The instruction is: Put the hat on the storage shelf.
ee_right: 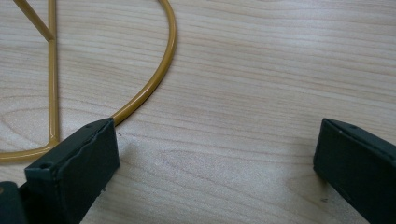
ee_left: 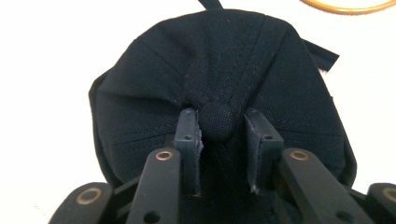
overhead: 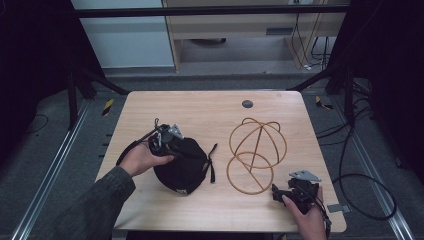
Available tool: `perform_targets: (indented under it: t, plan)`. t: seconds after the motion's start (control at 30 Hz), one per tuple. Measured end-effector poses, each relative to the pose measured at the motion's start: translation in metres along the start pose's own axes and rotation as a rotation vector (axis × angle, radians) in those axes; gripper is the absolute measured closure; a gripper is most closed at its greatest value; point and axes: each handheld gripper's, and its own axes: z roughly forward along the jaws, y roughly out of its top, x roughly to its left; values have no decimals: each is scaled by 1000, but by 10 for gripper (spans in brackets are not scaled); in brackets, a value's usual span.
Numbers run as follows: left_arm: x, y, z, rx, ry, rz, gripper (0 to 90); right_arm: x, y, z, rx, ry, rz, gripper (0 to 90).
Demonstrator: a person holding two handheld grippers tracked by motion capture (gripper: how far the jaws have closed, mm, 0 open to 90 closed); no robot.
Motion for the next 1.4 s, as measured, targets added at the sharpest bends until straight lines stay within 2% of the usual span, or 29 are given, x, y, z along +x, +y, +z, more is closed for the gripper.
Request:
perform_targets:
  t: [0.17, 0.6, 0.63, 0.97, 1.17, 1.3, 1.4]
  plan:
    - [-4, 1, -13, -48, 8, 0, 720, 0, 0, 0, 0, 0, -1, 4]
    - [-17, 7, -53, -151, 29, 28, 722, 0, 0, 0, 0, 0, 0, 4]
    - [-20, 8, -61, -168, 33, 28, 724, 0, 0, 0, 0, 1, -2, 4]
    - [-28, 16, -106, -219, 73, 50, 729, -1, 0, 0, -2, 4, -10, 4]
    - [-32, 17, -125, -246, 84, 59, 730, -1, 0, 0, -2, 6, -12, 4]
    - [-37, 19, -145, -275, 103, 71, 731, 0, 0, 0, 0, 0, -3, 4]
    - [-39, 21, -154, -279, 112, 81, 731, 1, 0, 0, -1, -1, -5, 4]
